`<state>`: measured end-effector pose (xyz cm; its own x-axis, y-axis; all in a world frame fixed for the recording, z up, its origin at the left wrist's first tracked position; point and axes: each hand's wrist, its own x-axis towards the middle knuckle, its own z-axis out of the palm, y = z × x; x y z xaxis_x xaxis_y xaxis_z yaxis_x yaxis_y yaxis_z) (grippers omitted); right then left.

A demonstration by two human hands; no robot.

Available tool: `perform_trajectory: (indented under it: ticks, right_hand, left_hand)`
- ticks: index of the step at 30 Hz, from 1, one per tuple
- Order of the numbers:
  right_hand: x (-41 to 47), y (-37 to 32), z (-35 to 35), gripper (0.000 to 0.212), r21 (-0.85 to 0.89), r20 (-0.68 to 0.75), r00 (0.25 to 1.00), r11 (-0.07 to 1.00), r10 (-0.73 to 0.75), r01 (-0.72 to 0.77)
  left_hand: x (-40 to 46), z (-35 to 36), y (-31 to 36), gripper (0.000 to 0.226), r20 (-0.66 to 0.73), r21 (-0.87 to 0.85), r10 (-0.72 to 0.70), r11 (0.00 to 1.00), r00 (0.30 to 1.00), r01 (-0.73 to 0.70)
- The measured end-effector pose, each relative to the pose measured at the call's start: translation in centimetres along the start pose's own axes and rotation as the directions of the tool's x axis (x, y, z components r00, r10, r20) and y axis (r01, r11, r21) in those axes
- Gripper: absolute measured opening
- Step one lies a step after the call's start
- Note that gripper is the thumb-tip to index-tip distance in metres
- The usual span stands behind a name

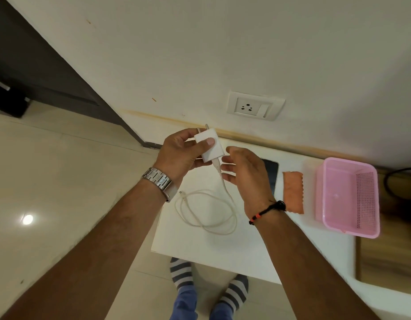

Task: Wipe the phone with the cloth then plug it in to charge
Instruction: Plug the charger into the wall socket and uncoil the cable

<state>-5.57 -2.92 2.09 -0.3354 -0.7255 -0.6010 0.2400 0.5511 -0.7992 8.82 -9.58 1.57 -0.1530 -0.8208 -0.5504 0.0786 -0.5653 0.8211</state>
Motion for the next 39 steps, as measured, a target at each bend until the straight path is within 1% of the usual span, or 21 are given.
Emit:
perform_trajectory:
  ticks: [2, 4, 6, 8, 11, 13, 16, 20, 24, 27, 39]
  right_hand:
    - [0.2, -0.2, -0.4, 0.019, 0.032, 0.05, 0.998, 0.999, -0.028, 0.026]
    - [0.4, -0.4, -0.5, 0.022, -0.039, 0.089, 0.993, 0.996, -0.079, 0.083]
    - [0.5, -0.6, -0.6, 0.024, -0.137, 0.091, 0.987, 0.98, -0.13, 0.142]
    - [0.7, -0.6, -0.7, 0.024, -0.143, 0.07, 0.988, 0.979, -0.135, 0.144]
    - [1.0, -0.6, -1.2, 0.024, 0.02, 0.046, 0.998, 0.999, -0.036, 0.035]
    - [1.4, -0.7, -1.6, 0.026, 0.097, 0.024, 1.0, 0.995, 0.017, -0.02]
    - [1.9, -0.8, -2.0, 0.025, 0.134, -0.014, 0.999, 0.99, 0.05, -0.048]
    - [2.7, -1.1, -2.7, 0.022, 0.105, -0.037, 0.997, 0.993, 0.066, -0.062]
    - [3.9, -1.7, -3.1, 0.015, 0.139, -0.021, 0.997, 0.987, 0.078, -0.075]
    - [4.9, -2.3, -3.4, 0.011, 0.141, -0.037, 0.996, 0.987, 0.079, -0.073]
    - [6.8, -3.4, -3.2, 0.024, 0.096, -0.078, 0.995, 0.994, 0.063, -0.055]
  left_hand:
    - [-0.2, 0.2, 0.0, 0.029, 0.065, 0.051, -0.018, 0.999, 0.998, 0.014]
    - [-0.3, 0.4, 0.0, 0.03, 0.14, 0.071, -0.04, 0.997, 0.989, 0.03]
    - [-0.3, 0.7, 0.0, 0.035, 0.18, 0.077, -0.059, 0.996, 0.982, 0.046]
    - [-0.3, 1.1, 0.0, 0.039, 0.147, 0.045, -0.083, 0.996, 0.986, 0.078]
    - [0.0, 1.7, -0.5, 0.043, 0.028, -0.069, -0.161, 0.984, 0.987, 0.163]
    - [0.2, 1.9, -0.8, 0.042, 0.027, -0.075, -0.206, 0.975, 0.978, 0.207]
    - [0.7, 2.3, -1.2, 0.034, 0.044, -0.05, -0.203, 0.977, 0.978, 0.205]
    - [1.7, 3.2, -1.0, 0.03, 0.028, -0.003, -0.164, 0.986, 0.986, 0.165]
    - [3.1, 4.2, -0.2, 0.031, 0.036, 0.018, -0.14, 0.99, 0.99, 0.139]
    - [4.0, 4.9, 0.3, 0.027, 0.036, 0.028, -0.135, 0.991, 0.99, 0.134]
    - [6.3, 5.8, 0.8, 0.025, 0.031, -0.006, -0.141, 0.99, 0.99, 0.141]
